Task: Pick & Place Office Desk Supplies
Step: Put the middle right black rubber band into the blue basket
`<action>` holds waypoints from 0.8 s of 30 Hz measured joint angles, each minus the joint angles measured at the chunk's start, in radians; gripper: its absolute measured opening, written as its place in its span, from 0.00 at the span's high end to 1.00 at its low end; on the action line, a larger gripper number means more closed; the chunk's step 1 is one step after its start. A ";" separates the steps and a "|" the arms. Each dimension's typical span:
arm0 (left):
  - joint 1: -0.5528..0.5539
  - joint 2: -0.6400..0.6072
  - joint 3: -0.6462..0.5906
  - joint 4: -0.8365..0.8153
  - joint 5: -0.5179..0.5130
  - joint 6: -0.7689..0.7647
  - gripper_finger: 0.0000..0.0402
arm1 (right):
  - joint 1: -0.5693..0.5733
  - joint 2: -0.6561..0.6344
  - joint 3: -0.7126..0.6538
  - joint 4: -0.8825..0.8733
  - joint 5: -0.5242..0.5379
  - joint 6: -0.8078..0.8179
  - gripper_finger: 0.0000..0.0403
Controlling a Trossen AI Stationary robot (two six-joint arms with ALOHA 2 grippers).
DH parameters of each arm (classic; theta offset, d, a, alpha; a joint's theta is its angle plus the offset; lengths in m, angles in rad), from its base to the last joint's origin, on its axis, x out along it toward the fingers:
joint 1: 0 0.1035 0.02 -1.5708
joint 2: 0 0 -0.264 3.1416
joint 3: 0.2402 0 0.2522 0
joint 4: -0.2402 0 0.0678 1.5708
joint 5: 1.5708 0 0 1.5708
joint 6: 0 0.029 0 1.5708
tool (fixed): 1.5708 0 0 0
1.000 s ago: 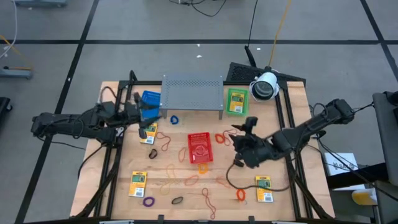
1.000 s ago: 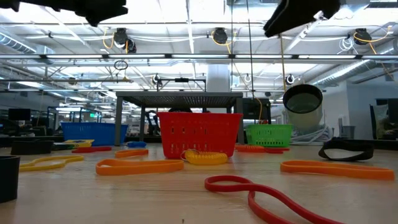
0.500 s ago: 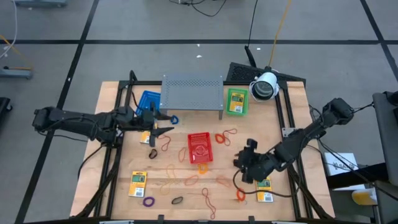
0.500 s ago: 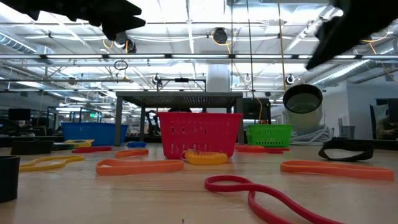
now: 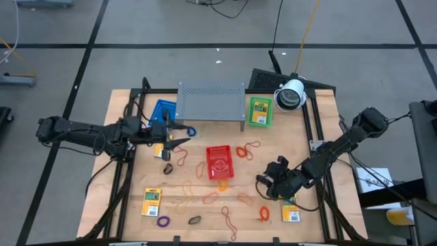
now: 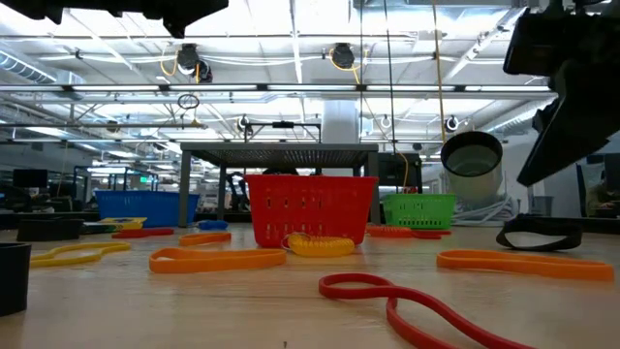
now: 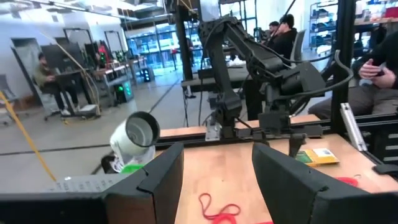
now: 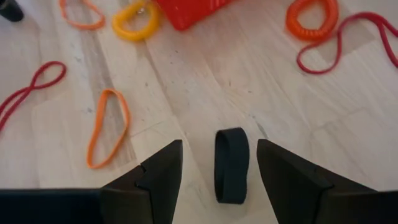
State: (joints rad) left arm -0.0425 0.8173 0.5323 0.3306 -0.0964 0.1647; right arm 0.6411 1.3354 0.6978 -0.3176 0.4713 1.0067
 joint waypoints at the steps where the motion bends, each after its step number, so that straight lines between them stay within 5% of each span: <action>1: 0.000 0.000 0.000 0.001 -0.007 0.004 0.50 | 0.000 0.000 -0.003 0.000 -0.001 0.002 0.51; 24: 0.000 0.000 0.000 -0.006 -0.010 -0.013 0.50 | -0.004 0.143 -0.007 0.010 -0.057 0.030 0.51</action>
State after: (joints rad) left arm -0.0425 0.8173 0.5323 0.3246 -0.1066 0.1520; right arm 0.6366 1.4782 0.6909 -0.3079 0.4146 1.0367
